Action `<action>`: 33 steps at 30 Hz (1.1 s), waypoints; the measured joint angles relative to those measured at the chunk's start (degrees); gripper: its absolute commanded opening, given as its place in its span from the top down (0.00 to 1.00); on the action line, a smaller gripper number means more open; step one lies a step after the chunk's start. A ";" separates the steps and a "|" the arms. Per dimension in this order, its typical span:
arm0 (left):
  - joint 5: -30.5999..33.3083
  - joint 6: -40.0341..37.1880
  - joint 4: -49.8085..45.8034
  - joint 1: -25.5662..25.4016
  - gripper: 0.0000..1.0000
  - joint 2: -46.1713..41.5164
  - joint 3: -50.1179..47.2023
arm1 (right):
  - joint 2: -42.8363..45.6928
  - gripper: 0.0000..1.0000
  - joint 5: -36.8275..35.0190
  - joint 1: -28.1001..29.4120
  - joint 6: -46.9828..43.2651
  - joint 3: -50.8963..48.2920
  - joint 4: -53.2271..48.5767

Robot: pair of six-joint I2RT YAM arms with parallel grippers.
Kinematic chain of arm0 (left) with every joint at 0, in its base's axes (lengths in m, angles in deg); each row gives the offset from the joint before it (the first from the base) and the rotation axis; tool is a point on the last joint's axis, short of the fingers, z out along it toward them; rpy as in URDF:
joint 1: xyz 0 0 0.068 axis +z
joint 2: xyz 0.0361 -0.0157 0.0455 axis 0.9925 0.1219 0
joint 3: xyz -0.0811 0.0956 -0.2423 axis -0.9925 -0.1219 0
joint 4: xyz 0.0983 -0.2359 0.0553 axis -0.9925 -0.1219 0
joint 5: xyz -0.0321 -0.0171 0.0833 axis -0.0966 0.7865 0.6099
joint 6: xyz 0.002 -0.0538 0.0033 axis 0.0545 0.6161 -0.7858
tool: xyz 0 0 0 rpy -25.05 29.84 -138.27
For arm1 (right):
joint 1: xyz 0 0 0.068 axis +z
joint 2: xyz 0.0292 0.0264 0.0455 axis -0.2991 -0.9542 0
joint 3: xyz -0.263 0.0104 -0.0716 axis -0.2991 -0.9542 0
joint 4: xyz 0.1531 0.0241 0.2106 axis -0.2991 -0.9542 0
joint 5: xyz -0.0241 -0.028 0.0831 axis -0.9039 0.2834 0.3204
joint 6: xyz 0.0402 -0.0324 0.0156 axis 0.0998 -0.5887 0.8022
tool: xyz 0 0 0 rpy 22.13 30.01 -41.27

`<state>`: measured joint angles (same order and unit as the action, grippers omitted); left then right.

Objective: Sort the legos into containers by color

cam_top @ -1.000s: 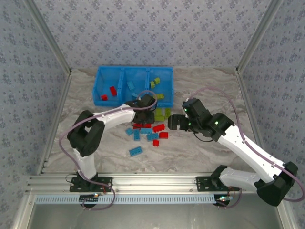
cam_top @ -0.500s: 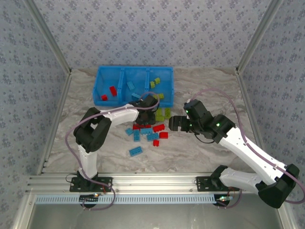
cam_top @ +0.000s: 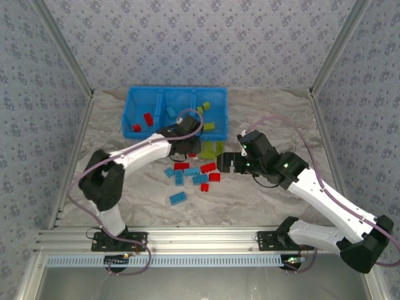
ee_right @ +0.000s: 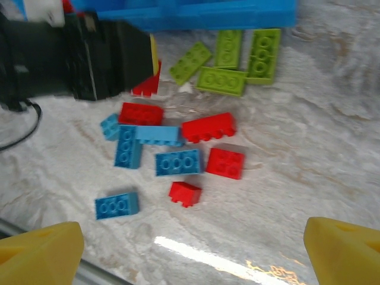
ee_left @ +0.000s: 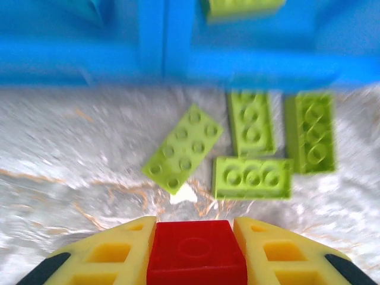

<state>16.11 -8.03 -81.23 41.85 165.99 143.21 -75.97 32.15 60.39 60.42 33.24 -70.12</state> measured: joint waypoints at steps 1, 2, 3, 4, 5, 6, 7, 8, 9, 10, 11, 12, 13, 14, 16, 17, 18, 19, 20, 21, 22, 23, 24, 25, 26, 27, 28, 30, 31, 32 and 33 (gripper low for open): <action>1.03 -0.61 -0.24 1.09 0.75 -1.84 0.68 | 0.17 0.02 0.48 0.42 -0.17 -0.02 0.85; 2.05 -1.25 -0.35 2.64 0.76 -3.39 1.53 | 0.35 0.02 0.68 0.74 -0.39 -0.02 1.55; 2.78 -1.68 -0.28 4.15 0.76 -4.35 2.21 | 0.52 0.02 0.74 1.01 -0.46 -0.02 2.08; 3.50 -2.25 -0.04 6.29 0.76 -5.25 2.99 | 0.72 0.02 0.74 1.18 -0.48 -0.02 2.40; 4.55 -2.95 0.55 8.92 0.77 -5.86 3.74 | 0.92 0.02 0.66 1.25 -0.48 -0.04 2.58; 5.53 -3.52 0.96 11.15 0.77 -5.99 4.33 | 1.11 0.02 0.55 1.31 -0.48 -0.04 2.58; 7.04 -4.35 1.22 13.92 0.77 -5.88 5.22 | 1.29 0.02 0.22 1.31 -0.46 -0.07 2.58; 8.33 -5.22 1.40 16.35 0.77 -5.40 6.10 | 1.49 0.02 -0.07 1.31 -0.44 -0.09 2.54; 9.35 -5.95 1.49 18.34 0.77 -4.72 6.86 | 1.62 0.02 -0.31 1.31 -0.44 -0.11 2.47; 10.36 -6.78 1.40 20.57 0.77 -3.56 8.20 | 1.81 0.02 -0.61 1.31 -0.44 -0.15 2.47; 10.95 -7.58 1.33 22.47 0.77 -1.90 9.99 | 2.08 0.02 -0.72 1.31 -0.44 -0.26 2.45; 11.21 -8.22 1.44 23.80 0.77 -0.13 11.65 | 2.32 0.02 -0.90 1.31 -0.42 -0.42 2.45; 11.23 -8.90 1.36 25.16 0.75 2.23 13.84 | 2.62 0.02 -1.05 1.31 -0.42 -0.52 2.43; 10.97 -9.53 1.01 26.32 0.74 4.92 16.22 | 2.91 0.02 -1.16 1.31 -0.42 -0.57 2.32; 9.77 -10.56 0.37 27.91 0.73 9.94 20.63 | 3.50 0.02 -1.36 1.31 -0.35 -0.57 2.19; 9.25 -11.06 -0.24 28.55 0.73 12.59 22.95 | 3.87 0.02 -1.60 1.31 -0.17 -0.59 2.08; 8.79 -11.54 -0.76 29.00 0.72 14.78 24.72 | 4.24 0.02 -1.79 1.31 0.00 -0.63 2.01; 8.39 -11.98 -1.73 29.42 0.70 16.94 26.62 | 4.66 0.02 -2.16 1.31 0.28 -0.76 1.95; 7.98 -12.11 -2.49 29.66 0.65 18.58 27.98 | 5.01 0.02 -2.45 1.31 0.66 -0.85 1.60; 7.52 -12.44 -2.99 29.88 0.60 19.63 28.85 | 5.27 0.02 -2.86 1.31 0.96 -0.90 1.11; 7.10 -12.63 -3.74 30.05 0.55 20.44 29.53 | 5.49 0.02 -3.34 1.31 1.36 -0.94 0.63; 6.67 -12.74 -4.37 30.18 0.54 20.70 29.81 | 5.60 0.02 -3.91 1.31 1.88 -0.96 -0.02; 6.45 -12.90 -4.76 30.27 0.53 20.70 29.88 | 5.66 0.02 -4.31 1.31 2.23 -0.96 -0.46; 6.14 -12.92 -5.31 30.29 0.53 20.50 30.08 | 5.70 0.02 -4.76 1.31 2.62 -1.07 -0.68; 5.86 -12.90 -5.44 30.32 0.52 20.15 30.12 | 5.77 0.01 -5.09 1.31 2.93 -1.16 -0.96; 5.64 -12.90 -5.62 30.32 0.52 19.63 30.08 | 5.84 0.01 -5.38 1.31 3.26 -1.29 -1.07; 5.20 -12.85 -5.79 30.32 0.52 18.80 29.92 | 5.88 0.01 -5.70 1.31 3.61 -1.44 -1.25; 3.89 -12.79 -5.51 30.29 0.51 15.63 27.98 | 5.81 0.01 -6.49 1.05 4.28 -1.88 -1.25; 3.13 -12.61 -5.29 30.25 0.51 13.00 25.90 | 5.68 0.01 -6.84 0.70 4.81 -2.23 -1.20; 2.19 -12.52 -5.33 30.14 0.51 9.77 23.54 | 5.33 0.02 -7.15 -0.02 5.25 -2.60 -1.20; 1.31 -12.46 -5.46 29.97 0.51 6.80 21.73 | 4.63 0.02 -7.34 -0.98 5.55 -2.91 -1.07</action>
<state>17.42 -20.49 -86.69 71.82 172.78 164.93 -71.34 24.80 59.40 65.97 30.33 -71.19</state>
